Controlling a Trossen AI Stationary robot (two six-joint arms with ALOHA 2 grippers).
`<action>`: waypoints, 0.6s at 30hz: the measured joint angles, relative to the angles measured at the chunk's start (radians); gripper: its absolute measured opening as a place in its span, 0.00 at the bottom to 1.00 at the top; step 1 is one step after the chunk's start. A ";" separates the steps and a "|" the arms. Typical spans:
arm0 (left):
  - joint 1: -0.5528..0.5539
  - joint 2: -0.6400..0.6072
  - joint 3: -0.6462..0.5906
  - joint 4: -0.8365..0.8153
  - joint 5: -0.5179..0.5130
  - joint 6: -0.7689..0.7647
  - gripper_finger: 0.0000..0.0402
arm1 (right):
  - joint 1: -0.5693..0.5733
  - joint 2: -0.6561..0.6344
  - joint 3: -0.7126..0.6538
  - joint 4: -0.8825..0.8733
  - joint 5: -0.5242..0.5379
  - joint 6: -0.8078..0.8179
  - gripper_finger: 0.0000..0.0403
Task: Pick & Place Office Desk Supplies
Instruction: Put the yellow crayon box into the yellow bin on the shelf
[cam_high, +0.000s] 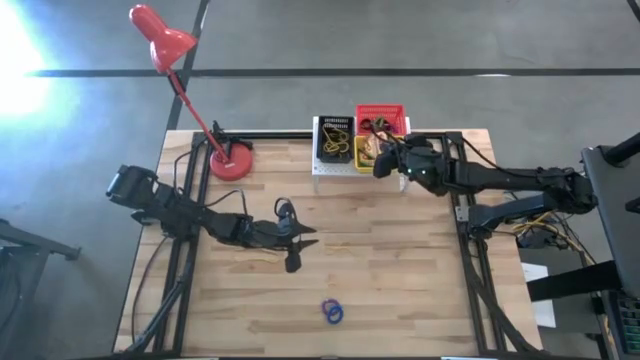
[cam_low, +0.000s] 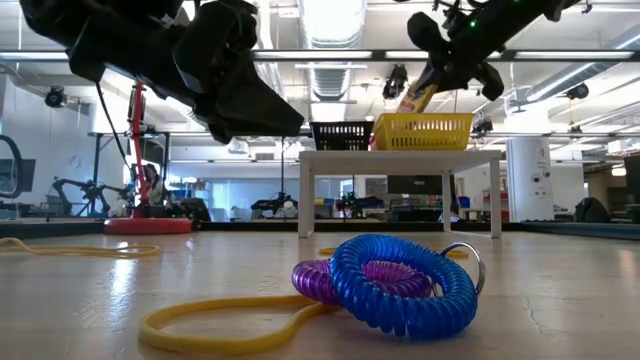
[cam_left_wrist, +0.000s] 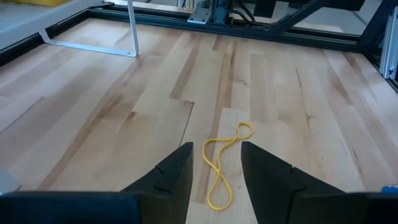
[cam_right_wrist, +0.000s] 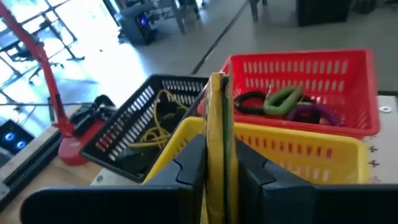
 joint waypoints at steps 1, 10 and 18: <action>0.000 0.000 -0.002 0.000 0.000 0.000 0.35 | 0.000 0.004 0.000 0.000 -0.014 -0.001 0.15; 0.000 0.000 -0.003 -0.001 0.000 0.000 0.35 | -0.006 -0.016 0.001 -0.058 -0.035 -0.088 0.37; 0.000 0.000 -0.003 -0.001 0.000 0.000 0.35 | -0.034 -0.035 0.056 -0.249 -0.065 -0.127 0.45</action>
